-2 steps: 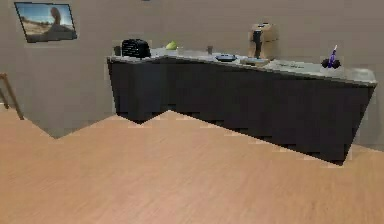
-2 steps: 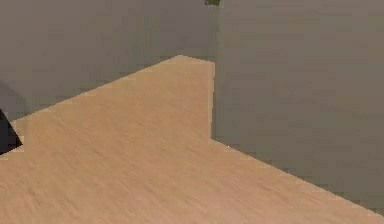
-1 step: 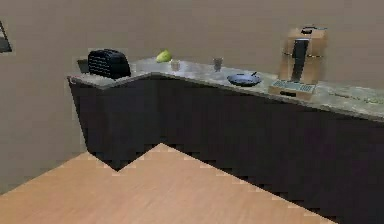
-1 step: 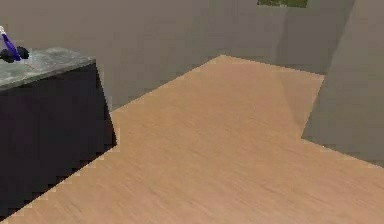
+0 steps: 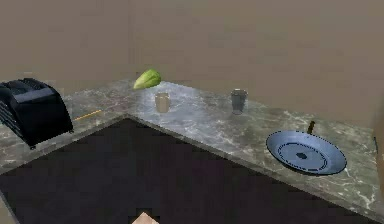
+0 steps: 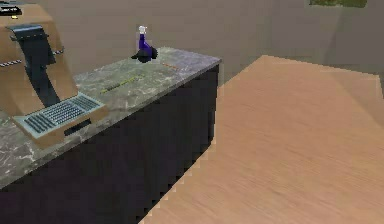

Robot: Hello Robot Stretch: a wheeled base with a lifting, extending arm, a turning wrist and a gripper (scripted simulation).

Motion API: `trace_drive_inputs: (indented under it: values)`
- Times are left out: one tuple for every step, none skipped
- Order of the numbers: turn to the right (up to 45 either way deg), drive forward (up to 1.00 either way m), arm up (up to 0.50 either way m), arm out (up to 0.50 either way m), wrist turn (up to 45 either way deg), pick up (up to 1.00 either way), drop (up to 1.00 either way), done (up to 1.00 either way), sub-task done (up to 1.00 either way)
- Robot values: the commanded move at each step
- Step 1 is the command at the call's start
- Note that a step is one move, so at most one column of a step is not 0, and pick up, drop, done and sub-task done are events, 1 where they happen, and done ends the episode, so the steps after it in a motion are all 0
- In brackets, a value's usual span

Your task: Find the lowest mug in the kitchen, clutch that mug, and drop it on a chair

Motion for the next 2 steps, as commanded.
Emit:
trace_drive_inputs:
  values:
    - [3.0, 0.0, 0.0, 0.0, 0.0, 0.0, 0.0, 0.0, 0.0]
    - [0.0, 0.4, 0.0, 0.0, 0.0, 0.0, 0.0, 0.0, 0.0]
